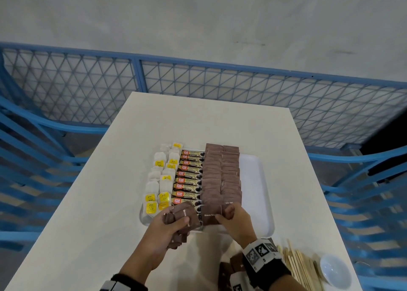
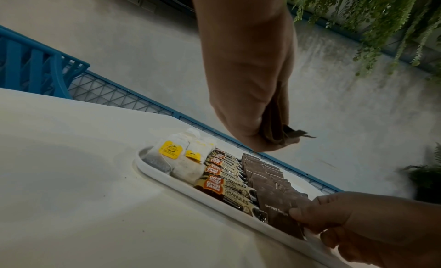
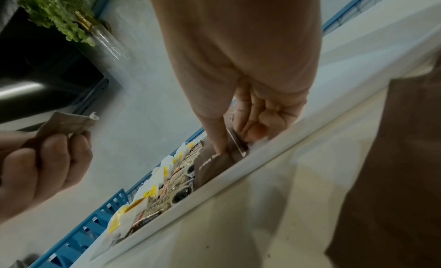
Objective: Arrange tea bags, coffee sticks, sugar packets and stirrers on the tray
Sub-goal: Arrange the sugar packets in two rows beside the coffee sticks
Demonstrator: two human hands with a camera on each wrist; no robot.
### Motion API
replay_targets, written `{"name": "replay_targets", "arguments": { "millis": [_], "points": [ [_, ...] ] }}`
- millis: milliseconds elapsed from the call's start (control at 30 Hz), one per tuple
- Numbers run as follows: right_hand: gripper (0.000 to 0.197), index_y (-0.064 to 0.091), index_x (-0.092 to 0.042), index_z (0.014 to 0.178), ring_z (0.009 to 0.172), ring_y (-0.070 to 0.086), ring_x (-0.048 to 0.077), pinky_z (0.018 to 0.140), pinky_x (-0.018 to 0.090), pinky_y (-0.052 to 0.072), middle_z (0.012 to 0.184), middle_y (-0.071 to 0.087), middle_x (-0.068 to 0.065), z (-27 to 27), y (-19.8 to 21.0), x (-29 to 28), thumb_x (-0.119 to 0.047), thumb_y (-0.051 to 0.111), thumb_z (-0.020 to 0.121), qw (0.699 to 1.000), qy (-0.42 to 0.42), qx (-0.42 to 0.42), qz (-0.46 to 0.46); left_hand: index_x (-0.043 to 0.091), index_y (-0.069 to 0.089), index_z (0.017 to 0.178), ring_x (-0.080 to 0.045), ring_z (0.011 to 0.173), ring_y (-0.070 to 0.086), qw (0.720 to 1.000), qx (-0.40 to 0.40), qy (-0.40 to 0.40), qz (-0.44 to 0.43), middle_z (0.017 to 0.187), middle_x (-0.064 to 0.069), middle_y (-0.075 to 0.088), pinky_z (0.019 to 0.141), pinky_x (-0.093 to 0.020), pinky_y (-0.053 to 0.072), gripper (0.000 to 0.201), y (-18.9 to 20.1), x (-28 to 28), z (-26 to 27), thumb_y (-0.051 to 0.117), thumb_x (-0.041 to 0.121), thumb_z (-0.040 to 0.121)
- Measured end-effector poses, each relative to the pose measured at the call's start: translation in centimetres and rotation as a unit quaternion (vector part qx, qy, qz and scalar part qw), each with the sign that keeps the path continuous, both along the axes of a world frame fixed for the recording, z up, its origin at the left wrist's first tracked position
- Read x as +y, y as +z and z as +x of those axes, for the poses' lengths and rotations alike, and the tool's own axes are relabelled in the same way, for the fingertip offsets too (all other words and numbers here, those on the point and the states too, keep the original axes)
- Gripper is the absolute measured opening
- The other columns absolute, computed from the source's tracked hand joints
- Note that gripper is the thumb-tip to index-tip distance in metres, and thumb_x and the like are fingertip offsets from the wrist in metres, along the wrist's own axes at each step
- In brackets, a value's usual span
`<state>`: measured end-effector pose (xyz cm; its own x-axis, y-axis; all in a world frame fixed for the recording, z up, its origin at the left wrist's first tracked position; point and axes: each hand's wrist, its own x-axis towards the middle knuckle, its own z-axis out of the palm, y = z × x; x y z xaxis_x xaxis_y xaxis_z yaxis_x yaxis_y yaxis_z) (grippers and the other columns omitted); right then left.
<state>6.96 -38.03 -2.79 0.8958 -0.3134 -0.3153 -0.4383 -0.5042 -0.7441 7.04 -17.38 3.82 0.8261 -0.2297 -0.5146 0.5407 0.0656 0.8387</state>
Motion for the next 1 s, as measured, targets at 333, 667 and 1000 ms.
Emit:
{"name": "replay_targets", "arguments": {
  "millis": [333, 667, 1000],
  "points": [
    [0.024, 0.056, -0.016, 0.08, 0.059, 0.044, -0.004, 0.059, 0.01, 0.038, 0.068, 0.052, -0.012, -1.7, 5.6, 3.9, -0.039, 0.059, 0.086, 0.968, 0.157, -0.049, 0.19, 0.004, 0.056, 0.101, -0.017, 0.041, 0.04, 1.0, -0.005, 0.006, 0.0, 0.056, -0.014, 0.053, 0.037, -0.016, 0.026, 0.019, -0.2, -0.5, 0.0, 0.064, 0.005, 0.084],
    [0.012, 0.044, -0.005, 0.087, 0.07, 0.063, 0.021, 0.055, 0.025, 0.053, 0.083, 0.062, 0.011, -1.4, 5.7, 2.6, -0.002, 0.055, 0.09, 0.935, 0.068, -0.039, 0.346, 0.002, 0.058, 0.108, -0.017, 0.045, 0.046, 0.999, 0.039, -0.022, -0.009, 0.063, -0.012, 0.064, 0.043, -0.019, 0.027, 0.025, -0.1, -0.7, -0.1, 0.048, -0.008, 0.088],
    [0.016, 0.064, -0.014, 0.09, 0.079, 0.064, 0.02, 0.064, 0.022, 0.051, 0.092, 0.07, 0.007, -0.8, 2.5, -3.5, 0.0, 0.059, 0.087, 0.961, -0.121, -0.061, 0.241, 0.007, 0.061, 0.104, -0.015, 0.044, 0.052, 1.0, 0.025, 0.007, -0.008, 0.071, -0.01, 0.066, 0.04, -0.018, 0.036, 0.028, 0.0, 0.0, -0.2, 0.053, -0.012, 0.085]
  ]
}}
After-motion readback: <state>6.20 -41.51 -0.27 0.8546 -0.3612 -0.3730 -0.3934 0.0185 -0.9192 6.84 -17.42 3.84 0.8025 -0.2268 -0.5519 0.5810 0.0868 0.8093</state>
